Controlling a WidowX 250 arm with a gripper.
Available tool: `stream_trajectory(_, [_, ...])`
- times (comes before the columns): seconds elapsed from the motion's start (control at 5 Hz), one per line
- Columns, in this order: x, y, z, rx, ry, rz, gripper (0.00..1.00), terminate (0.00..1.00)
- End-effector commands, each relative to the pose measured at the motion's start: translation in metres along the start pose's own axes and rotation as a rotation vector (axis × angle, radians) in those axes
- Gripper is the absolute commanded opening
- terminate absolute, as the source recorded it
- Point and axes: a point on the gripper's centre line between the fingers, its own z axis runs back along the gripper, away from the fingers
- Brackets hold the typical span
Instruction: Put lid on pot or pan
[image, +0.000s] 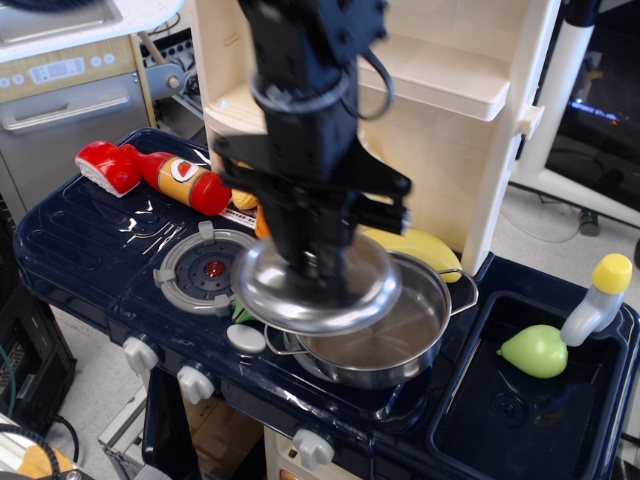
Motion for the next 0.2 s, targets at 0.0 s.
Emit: stream_trajectory(0.0, [0.0207, -0.0155, -0.012, -0.061, -0.037, -0.052, 0.0, 1.0])
